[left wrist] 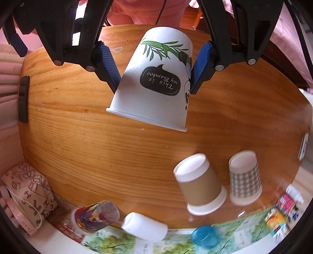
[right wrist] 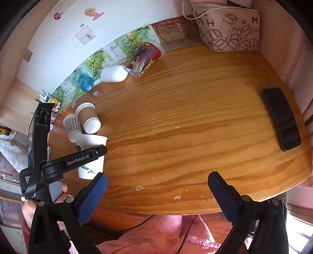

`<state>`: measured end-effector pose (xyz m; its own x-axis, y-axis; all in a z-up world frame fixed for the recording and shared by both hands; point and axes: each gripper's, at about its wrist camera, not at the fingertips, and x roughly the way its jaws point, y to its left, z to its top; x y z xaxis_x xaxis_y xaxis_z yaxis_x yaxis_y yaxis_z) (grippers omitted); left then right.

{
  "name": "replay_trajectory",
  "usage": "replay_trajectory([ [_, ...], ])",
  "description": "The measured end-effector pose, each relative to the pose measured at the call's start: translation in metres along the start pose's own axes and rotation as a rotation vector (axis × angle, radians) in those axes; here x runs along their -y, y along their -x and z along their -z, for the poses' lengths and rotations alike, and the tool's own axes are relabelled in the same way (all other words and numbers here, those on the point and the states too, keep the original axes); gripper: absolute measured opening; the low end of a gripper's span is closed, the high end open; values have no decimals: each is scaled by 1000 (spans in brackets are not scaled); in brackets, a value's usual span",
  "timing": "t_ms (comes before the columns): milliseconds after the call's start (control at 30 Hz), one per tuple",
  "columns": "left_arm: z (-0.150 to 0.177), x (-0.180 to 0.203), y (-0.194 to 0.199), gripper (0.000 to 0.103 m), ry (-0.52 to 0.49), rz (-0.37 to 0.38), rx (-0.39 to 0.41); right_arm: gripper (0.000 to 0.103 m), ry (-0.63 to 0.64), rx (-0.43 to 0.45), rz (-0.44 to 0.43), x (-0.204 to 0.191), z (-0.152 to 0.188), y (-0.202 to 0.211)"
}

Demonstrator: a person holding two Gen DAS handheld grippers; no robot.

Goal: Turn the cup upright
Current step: 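Lift the panda cup off the desk with the left tool, then carry the held cup toward the right tool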

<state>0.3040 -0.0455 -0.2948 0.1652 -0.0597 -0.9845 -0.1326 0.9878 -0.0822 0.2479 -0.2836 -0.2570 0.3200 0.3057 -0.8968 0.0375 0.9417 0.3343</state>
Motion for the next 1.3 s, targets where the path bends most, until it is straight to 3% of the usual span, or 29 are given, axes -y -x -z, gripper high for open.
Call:
replay_trajectory([
  [333,27,-26,-20,73,138,100,-42,103,58,-37,-15,-10,-2,-12],
  [500,31,-29,-18,73,150,150,-27,103,65,-62,-60,-13,-3,-23],
  [833,40,-41,-23,75,168,287,-29,103,33,-142,-247,-17,-2,-56],
  [1033,40,-48,-15,81,172,349,-3,103,39,-163,-260,-24,-2,-73],
  [1300,45,-71,6,81,193,394,57,103,96,-174,-288,-46,-9,-86],
])
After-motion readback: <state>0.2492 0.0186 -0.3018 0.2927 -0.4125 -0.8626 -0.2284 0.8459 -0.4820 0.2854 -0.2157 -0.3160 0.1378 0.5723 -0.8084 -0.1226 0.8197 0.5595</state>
